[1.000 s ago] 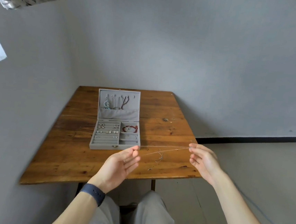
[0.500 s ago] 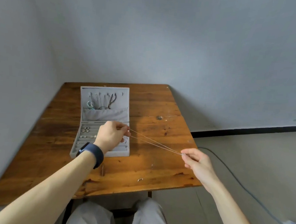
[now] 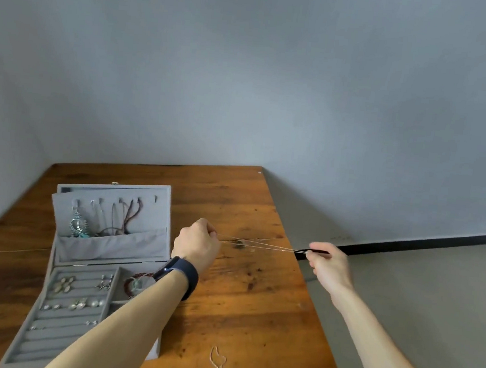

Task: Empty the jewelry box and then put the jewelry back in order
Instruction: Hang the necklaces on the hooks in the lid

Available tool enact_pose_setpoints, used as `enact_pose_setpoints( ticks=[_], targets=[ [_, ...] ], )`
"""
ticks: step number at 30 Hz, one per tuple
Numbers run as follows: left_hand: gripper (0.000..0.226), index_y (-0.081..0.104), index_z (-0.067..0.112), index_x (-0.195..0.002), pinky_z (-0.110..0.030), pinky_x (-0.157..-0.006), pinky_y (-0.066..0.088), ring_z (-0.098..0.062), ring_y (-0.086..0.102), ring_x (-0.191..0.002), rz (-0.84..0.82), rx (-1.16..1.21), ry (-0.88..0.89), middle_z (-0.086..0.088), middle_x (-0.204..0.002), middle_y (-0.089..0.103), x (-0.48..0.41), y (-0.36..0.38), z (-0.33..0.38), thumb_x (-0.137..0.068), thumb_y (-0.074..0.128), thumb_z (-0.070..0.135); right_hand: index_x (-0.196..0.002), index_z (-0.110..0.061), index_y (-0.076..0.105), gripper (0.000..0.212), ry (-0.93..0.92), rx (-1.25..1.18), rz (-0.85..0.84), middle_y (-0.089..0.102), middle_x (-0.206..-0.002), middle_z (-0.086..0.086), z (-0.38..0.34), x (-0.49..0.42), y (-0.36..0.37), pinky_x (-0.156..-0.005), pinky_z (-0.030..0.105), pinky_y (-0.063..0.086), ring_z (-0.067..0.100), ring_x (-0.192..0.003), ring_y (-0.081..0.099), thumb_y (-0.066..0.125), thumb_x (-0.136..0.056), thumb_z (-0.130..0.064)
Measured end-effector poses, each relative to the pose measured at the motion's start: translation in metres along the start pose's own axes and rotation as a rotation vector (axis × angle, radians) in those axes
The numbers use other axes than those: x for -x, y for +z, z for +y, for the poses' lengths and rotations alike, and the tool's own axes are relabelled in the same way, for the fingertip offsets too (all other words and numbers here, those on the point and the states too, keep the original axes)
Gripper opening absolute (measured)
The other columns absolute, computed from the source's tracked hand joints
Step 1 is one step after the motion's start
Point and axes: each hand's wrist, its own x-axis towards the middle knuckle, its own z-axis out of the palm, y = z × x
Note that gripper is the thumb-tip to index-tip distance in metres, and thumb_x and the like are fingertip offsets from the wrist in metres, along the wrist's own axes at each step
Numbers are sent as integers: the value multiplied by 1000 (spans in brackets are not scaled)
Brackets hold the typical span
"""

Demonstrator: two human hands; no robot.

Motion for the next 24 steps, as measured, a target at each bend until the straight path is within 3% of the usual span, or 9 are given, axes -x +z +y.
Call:
enact_pose_setpoints(
  ticks=[4,8,12,17,24],
  targets=[
    [16,62,19,-106,-31,-67,49,-23,61,-85,25,-48,-21,-5,-102,64,-30,18,3,-96,49,17,-92,-34,67,14,-2,49,5,69,-103,-7,-2,-42,19,-94,44,55,20,-101,67,67,-92,-20],
    [19,60,13,-110,-33,-70,47,-27,58,-91,49,-98,-72,-10,-109,61,-57,26,-6,-95,49,12,-92,-35,69,11,-43,112,-26,68,-101,-16,-6,-70,44,-85,30,51,15,-100,65,67,-93,-24],
    [16,60,12,-102,-36,-78,46,-28,50,-101,115,-60,-104,-11,-114,55,-76,32,-18,-94,47,8,-102,-32,72,11,-109,178,-49,68,-104,-14,-11,-92,68,-84,25,44,11,-102,61,66,-96,-25],
    [18,61,19,-99,-21,-63,26,-11,32,-80,208,14,-201,-5,-115,50,-92,34,-19,-95,47,9,-109,-27,73,16,-207,289,-46,69,-107,-11,-18,-111,87,-92,25,45,11,-106,62,63,-97,-23],
    [20,65,25,-104,-18,-53,14,3,17,-66,276,123,-311,-3,-122,49,-100,41,-19,-96,50,14,-115,-24,72,21,-311,403,83,66,-117,4,-15,-118,102,-90,24,35,22,-113,57,57,-101,-25]
  ],
)
